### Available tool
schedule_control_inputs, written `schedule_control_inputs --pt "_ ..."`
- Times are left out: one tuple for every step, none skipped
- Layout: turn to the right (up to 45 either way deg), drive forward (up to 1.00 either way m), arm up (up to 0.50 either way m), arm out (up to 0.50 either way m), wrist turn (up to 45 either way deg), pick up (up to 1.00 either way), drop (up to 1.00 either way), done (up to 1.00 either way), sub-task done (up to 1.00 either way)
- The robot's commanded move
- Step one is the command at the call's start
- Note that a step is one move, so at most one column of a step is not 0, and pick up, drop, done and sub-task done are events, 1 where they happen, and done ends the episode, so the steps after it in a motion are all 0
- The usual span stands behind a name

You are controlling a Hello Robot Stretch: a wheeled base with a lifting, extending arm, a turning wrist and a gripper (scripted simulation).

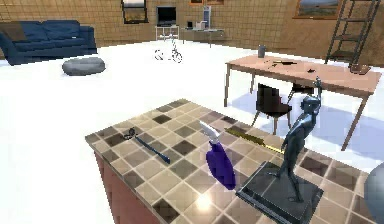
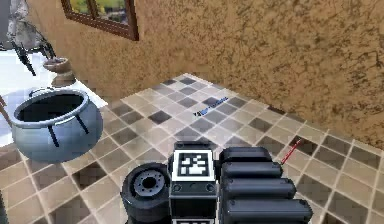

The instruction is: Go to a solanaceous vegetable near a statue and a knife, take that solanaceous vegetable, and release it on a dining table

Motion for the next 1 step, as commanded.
schedule_control_inputs --pt "45.0 0.00 0.00 0.00 0.0 0.00 0.00 0.00 0.00"
